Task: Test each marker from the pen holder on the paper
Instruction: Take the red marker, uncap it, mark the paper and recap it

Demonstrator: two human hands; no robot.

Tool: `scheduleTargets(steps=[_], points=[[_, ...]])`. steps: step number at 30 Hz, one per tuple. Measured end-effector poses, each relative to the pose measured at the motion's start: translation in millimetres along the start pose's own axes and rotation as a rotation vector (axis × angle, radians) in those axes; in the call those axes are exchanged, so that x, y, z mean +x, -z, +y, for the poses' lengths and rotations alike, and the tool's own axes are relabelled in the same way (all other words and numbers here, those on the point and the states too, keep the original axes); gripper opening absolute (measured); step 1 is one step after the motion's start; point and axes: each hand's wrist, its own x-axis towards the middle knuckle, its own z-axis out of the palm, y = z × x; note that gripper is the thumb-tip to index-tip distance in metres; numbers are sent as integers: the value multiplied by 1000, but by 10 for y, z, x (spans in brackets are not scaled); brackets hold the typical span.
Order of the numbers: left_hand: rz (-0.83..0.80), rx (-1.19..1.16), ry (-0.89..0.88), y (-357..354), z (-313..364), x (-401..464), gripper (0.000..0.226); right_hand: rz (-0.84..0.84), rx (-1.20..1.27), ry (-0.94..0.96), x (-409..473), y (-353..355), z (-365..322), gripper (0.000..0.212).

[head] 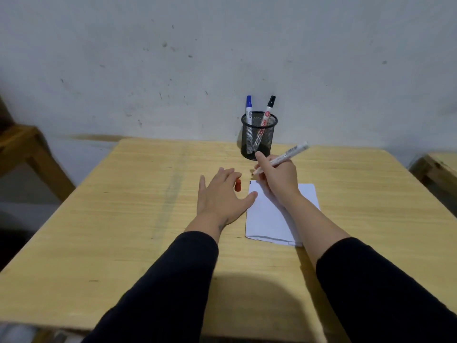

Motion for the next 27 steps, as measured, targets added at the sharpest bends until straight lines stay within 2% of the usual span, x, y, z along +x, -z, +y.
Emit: scheduleTargets(steps=[7, 15, 27], points=[[-13, 45, -8, 0, 2, 7, 72, 76, -290, 69, 63, -11, 103, 33], [-63, 146, -15, -8, 13, 5, 75, 81, -291, 62, 58, -16, 108, 24], [-60, 154, -14, -5, 14, 6, 75, 78, -354, 64, 79, -23, 143, 27]])
